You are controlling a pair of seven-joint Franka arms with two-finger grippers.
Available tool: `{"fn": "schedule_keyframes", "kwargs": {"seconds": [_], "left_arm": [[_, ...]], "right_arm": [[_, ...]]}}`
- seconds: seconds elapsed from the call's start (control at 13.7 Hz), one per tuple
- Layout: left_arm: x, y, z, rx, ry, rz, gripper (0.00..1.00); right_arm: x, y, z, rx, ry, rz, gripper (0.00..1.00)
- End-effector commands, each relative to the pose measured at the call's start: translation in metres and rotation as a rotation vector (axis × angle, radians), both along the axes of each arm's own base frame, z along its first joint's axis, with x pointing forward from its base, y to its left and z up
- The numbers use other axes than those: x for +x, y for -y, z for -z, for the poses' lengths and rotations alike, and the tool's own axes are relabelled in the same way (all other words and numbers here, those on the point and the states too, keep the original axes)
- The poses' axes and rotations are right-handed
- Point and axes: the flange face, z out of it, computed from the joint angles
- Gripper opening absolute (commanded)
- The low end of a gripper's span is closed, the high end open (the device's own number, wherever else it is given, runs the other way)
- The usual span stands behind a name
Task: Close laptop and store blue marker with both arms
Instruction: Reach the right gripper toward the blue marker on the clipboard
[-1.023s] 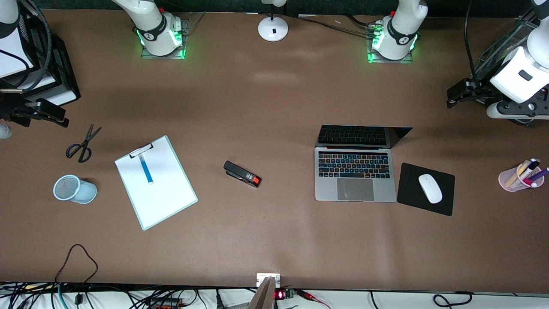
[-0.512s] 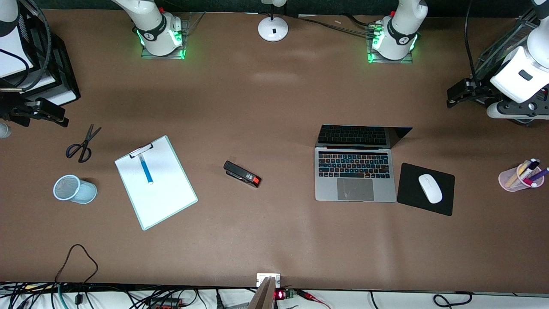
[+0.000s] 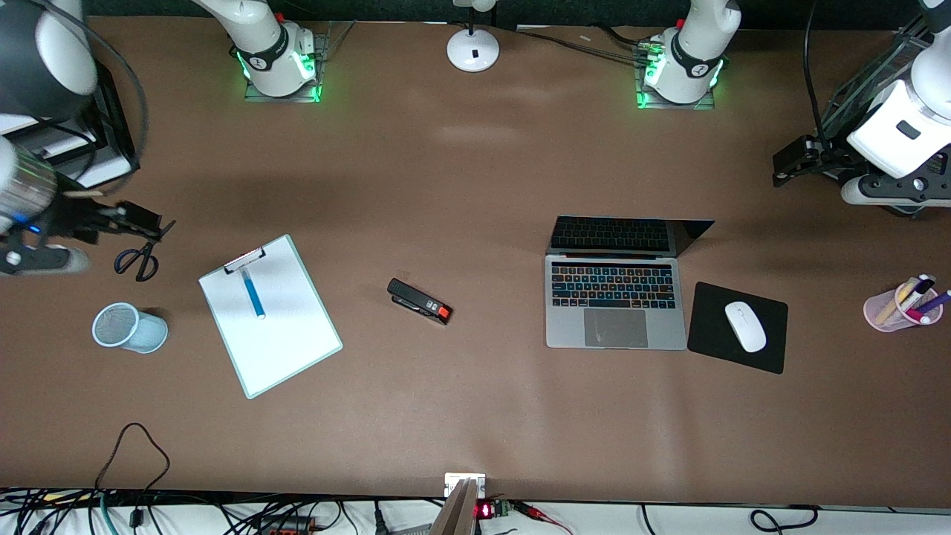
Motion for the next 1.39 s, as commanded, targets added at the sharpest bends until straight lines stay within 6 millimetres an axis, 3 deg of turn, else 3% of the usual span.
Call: {"fn": "schedule_keyframes", "kwargs": {"seconds": [0.0,0.22,0.37,0.44,0.51,0.58,0.8,1.02,1.32], "left_arm": [[-0.002,-0.001,-0.002,-0.001,0.001,0.021,1.00],[-0.001,-0.001,0.004,0.000,-0.019,0.015,1.00],[0.002,0.009,0.024,0.004,-0.088,0.026,1.00],[0.002,0.013,0.026,0.004,-0.094,0.035,0.87],[0.002,0.014,0.026,0.004,-0.094,0.038,0.57],[0.002,0.014,0.026,0.006,-0.099,0.038,0.38],[0.001,0.017,0.027,0.005,-0.105,0.043,0.02],[-0.003,0.019,0.029,0.000,-0.136,0.047,0.00],[-0.012,0.051,0.050,0.004,-0.193,0.075,0.00]], "right_arm": [[0.009,-0.001,0.020,-0.006,-0.014,-0.005,1.00],[0.022,-0.007,0.050,0.000,-0.027,-0.011,1.00],[0.030,-0.006,0.072,-0.003,-0.034,-0.036,1.00],[0.033,-0.006,0.082,-0.002,-0.046,-0.076,1.00],[0.037,-0.006,0.094,-0.002,-0.055,-0.104,1.00],[0.041,-0.008,0.106,-0.002,-0.056,-0.109,1.00],[0.053,-0.023,0.151,-0.011,-0.063,-0.186,1.00],[0.060,-0.032,0.191,-0.017,-0.074,-0.211,1.00],[0.064,-0.034,0.224,-0.018,-0.082,-0.253,1.00]]}}
